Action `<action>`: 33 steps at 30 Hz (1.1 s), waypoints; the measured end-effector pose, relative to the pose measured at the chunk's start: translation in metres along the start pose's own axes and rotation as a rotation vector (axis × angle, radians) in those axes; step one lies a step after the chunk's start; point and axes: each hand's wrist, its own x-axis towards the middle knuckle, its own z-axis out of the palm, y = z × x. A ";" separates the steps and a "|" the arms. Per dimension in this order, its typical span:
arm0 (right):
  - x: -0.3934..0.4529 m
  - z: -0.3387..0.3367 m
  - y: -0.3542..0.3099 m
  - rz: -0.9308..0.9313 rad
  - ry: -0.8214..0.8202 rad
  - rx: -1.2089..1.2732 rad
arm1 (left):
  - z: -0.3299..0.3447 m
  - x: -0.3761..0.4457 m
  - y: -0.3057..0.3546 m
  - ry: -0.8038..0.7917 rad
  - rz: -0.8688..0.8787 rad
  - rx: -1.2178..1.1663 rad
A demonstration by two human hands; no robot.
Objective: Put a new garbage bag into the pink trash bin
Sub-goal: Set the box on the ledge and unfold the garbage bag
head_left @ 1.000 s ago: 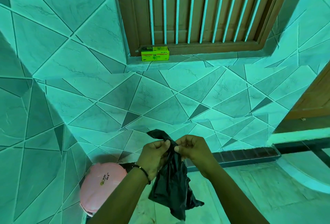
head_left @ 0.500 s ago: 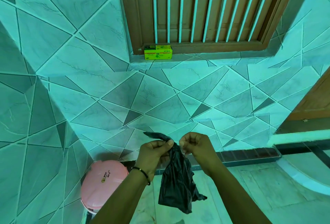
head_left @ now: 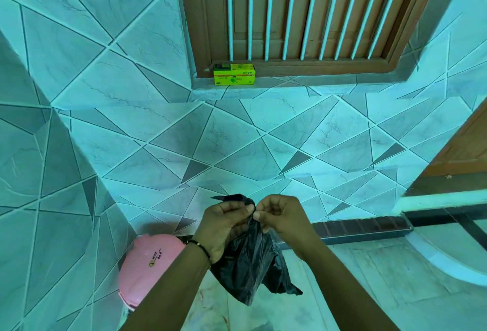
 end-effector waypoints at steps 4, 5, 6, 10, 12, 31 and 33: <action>0.002 -0.001 -0.002 0.011 -0.017 -0.051 | -0.002 0.001 0.000 -0.029 0.003 -0.033; 0.003 -0.003 -0.002 0.012 -0.023 -0.065 | -0.004 0.002 0.002 -0.031 0.007 -0.017; 0.004 -0.006 -0.001 0.012 -0.022 -0.075 | -0.007 0.003 0.003 -0.025 0.018 0.013; 0.006 -0.025 -0.001 0.024 0.047 -0.055 | -0.026 0.010 0.011 0.041 0.092 0.116; 0.006 -0.035 0.001 0.027 0.087 -0.042 | -0.034 0.012 0.015 0.071 0.115 0.143; 0.010 -0.014 -0.005 -0.083 -0.063 0.161 | -0.042 0.017 0.031 0.167 0.077 -0.023; 0.010 -0.020 -0.004 -0.082 -0.197 -0.092 | -0.044 0.013 0.035 0.117 0.049 -0.128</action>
